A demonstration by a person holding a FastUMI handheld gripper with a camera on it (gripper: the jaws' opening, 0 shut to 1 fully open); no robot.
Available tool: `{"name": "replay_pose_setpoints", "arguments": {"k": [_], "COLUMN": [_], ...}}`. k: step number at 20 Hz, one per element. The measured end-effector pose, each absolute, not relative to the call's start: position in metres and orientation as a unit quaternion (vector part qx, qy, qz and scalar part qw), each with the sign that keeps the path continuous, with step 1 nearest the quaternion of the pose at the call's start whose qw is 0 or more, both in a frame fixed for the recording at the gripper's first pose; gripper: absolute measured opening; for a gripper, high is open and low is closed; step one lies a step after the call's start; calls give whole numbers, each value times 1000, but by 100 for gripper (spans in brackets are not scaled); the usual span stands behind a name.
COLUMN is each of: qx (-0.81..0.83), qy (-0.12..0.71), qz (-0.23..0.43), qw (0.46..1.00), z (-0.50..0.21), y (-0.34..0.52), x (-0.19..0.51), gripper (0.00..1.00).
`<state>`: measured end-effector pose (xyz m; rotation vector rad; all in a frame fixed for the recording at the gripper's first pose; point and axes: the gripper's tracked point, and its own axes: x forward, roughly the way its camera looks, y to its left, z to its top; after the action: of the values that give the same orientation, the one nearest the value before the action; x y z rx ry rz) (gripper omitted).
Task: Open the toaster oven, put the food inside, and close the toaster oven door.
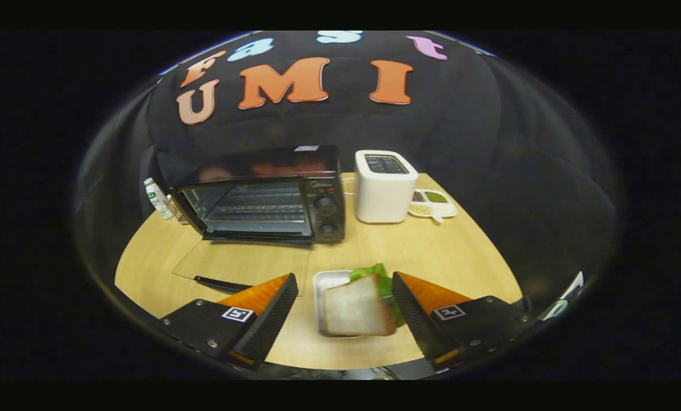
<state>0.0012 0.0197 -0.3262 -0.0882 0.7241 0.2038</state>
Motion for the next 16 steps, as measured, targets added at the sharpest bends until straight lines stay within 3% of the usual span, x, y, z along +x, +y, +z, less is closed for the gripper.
{"name": "replay_pose_setpoints", "arguments": {"k": [6,12,16], "qx": [-28,30,70], "qy": [416,518,562], "qz": [124,179,210], "qw": [900,836,797], "z": [-349,-389,-404], "y": [-23,-21,-8], "x": [7,-7,-11], "gripper": [98,99,93]}}
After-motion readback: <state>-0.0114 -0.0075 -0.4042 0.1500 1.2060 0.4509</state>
